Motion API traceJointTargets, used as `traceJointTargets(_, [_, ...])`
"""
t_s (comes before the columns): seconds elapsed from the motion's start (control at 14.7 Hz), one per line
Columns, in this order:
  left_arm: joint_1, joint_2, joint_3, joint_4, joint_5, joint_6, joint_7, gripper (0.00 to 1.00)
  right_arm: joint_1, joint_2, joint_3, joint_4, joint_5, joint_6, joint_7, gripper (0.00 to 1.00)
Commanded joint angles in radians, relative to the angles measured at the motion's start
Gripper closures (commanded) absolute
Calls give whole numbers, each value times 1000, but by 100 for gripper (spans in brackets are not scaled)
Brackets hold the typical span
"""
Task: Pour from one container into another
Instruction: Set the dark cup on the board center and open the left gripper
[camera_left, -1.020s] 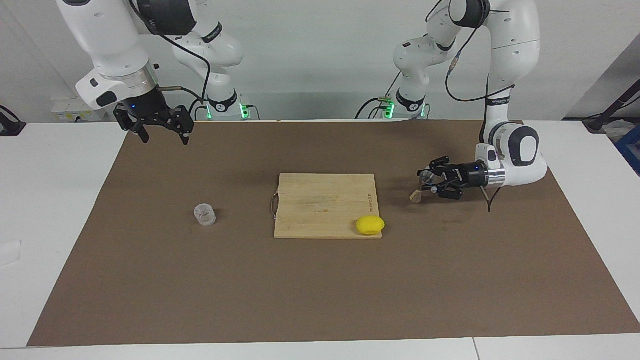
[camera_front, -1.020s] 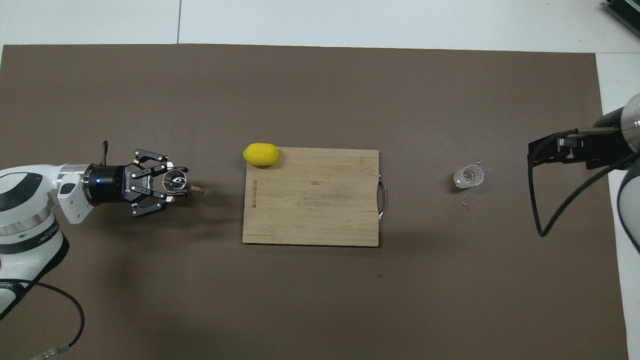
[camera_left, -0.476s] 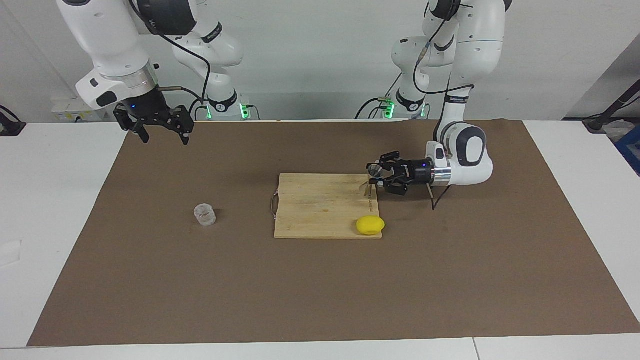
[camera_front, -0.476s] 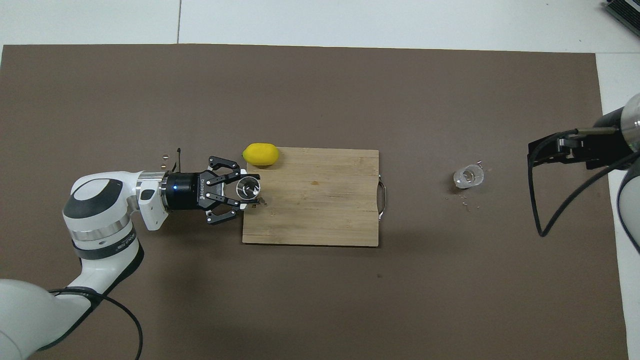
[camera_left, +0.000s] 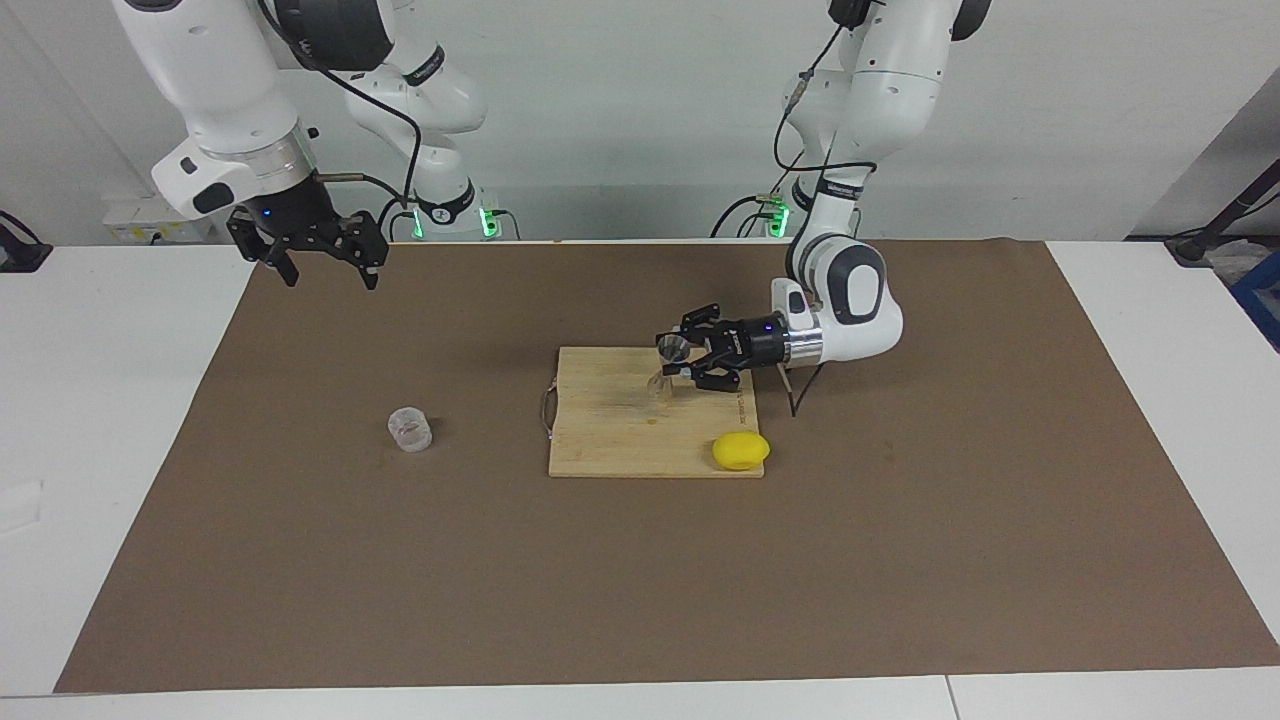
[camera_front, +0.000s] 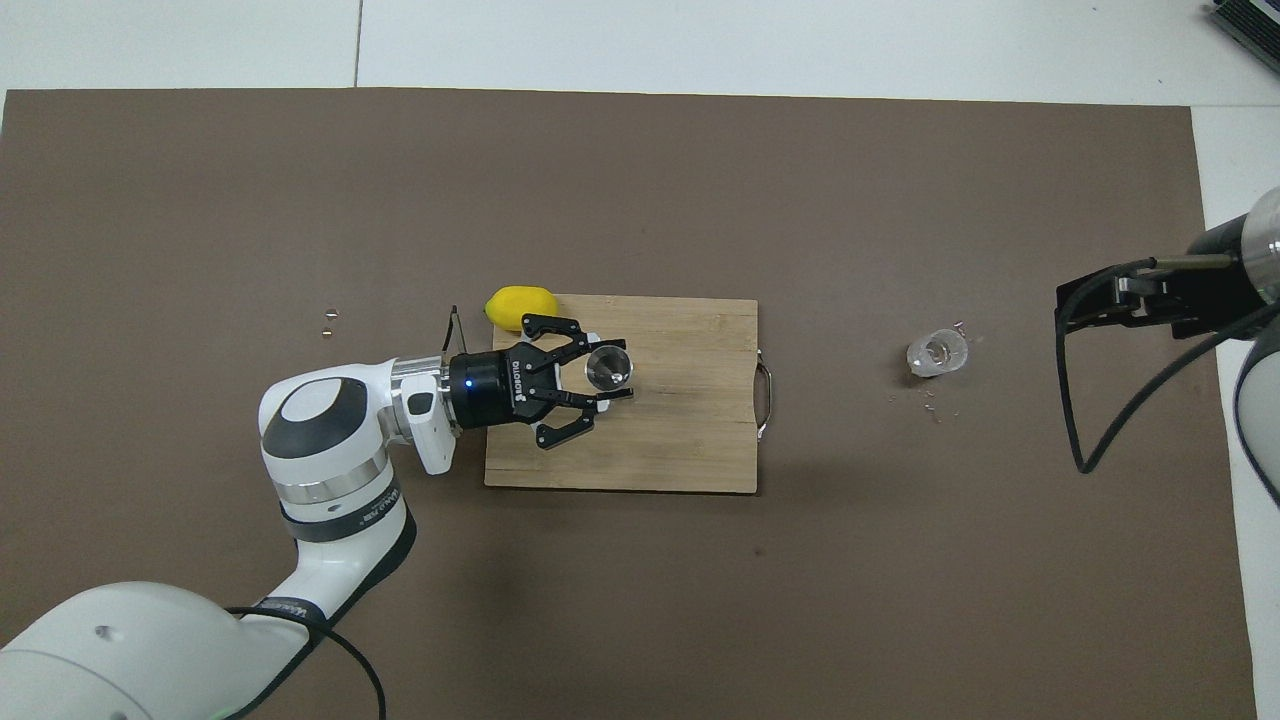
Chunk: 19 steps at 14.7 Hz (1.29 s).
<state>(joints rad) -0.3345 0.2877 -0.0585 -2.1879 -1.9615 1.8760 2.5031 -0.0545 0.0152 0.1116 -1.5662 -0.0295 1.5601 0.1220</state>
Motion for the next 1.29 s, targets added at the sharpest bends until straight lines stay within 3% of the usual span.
traceJointTargets(0.0, [-78, -21, 16, -13, -101, 106, 132, 87, -12, -14, 3, -11, 17, -8, -21, 0])
traceJointTargets(0.54, [-166, -7, 16, -20, -250, 222, 336, 81, -12, -14, 3, -11, 17, -8, -21, 0])
traceJointTargets(1.22, [-192, 10, 16, -23, -263, 288, 339, 73, -15, -14, 2, -11, 17, -9, -21, 0])
